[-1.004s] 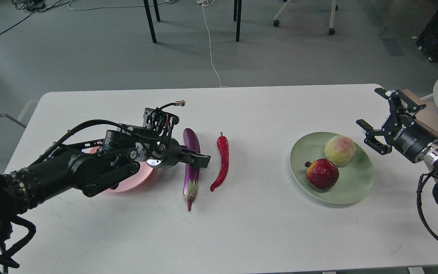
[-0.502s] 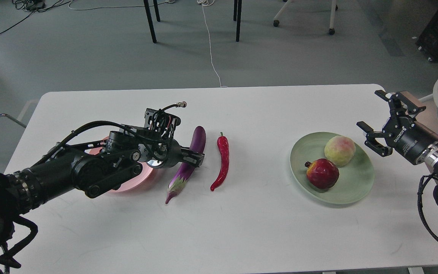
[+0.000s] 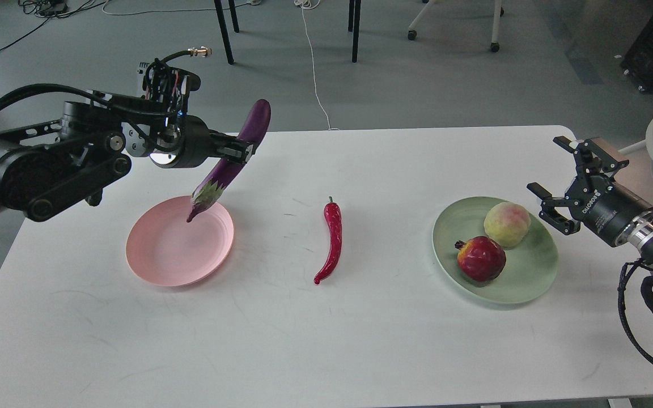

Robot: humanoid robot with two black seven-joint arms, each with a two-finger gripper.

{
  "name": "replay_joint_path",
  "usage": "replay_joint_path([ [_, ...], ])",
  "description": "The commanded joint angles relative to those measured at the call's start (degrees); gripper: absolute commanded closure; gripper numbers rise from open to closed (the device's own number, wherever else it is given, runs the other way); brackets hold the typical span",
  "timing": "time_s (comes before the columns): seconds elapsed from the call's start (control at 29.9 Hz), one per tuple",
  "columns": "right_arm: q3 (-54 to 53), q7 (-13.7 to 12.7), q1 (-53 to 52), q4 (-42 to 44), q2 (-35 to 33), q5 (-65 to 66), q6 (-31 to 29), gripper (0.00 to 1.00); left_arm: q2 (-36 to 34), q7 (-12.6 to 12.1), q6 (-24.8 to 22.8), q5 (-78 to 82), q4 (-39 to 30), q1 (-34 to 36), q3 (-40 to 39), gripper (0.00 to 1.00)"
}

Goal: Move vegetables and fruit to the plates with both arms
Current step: 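Lift the eggplant and lay it on the pink plate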

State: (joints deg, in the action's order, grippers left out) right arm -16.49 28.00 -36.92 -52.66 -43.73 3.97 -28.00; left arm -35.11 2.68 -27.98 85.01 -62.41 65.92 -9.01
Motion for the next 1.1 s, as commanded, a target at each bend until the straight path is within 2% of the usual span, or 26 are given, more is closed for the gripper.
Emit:
replay_joint_path([
  [0.0, 0.2, 0.0, 0.0, 0.0, 0.1, 0.2, 0.0, 0.02, -6.0, 0.2, 0.0, 0.4, -2.3, -3.3, 3.3, 0.85],
  [0.2, 0.3, 0.0, 0.0, 0.0, 0.3, 0.2, 0.0, 0.02, -8.5, 0.4, 0.0, 0.7, -2.1, -9.0, 4.6, 0.84],
  [0.37, 0.4, 0.0, 0.0, -0.1, 0.3, 0.2, 0.0, 0.02, -10.2, 0.4, 0.0, 0.8, -2.1, -10.5, 4.6, 0.81],
  [0.47, 0.4, 0.0, 0.0, 0.0, 0.3, 0.2, 0.0, 0.02, -10.2, 0.5, 0.0, 0.7, -2.0, -11.0, 4.4, 0.76],
  [0.57, 0.4, 0.0, 0.0, 0.0, 0.3, 0.2, 0.0, 0.02, -9.9, 0.5, 0.0, 0.6, -1.8, -11.1, 4.2, 0.67],
  [0.67, 0.5, 0.0, 0.0, 0.0, 0.3, 0.2, 0.0, 0.02, -9.5, 0.6, 0.0, 0.6, -1.6, -11.3, 4.3, 0.64],
  [0.84, 0.5, 0.0, 0.0, -0.1, 0.2, 0.3, 0.0, 0.02, -9.5, 1.3, 0.0, 0.7, -1.4, -11.3, 4.4, 0.39],
  [0.94, 0.4, 0.0, 0.0, -0.1, 0.3, 0.3, 0.0, 0.02, -9.6, 2.4, 0.0, 0.9, -1.2, -11.3, 4.6, 0.29],
  [1.0, 0.1, 0.0, 0.0, -0.1, 0.3, 0.3, 0.0, 0.02, -9.7, 2.5, 0.0, 0.8, -1.1, -11.2, 4.5, 0.20],
  [1.07, 0.2, 0.0, 0.0, -0.1, 0.3, 0.3, 0.0, 0.02, -10.1, 2.5, 0.0, 0.9, -1.1, -11.1, 4.5, 0.16],
])
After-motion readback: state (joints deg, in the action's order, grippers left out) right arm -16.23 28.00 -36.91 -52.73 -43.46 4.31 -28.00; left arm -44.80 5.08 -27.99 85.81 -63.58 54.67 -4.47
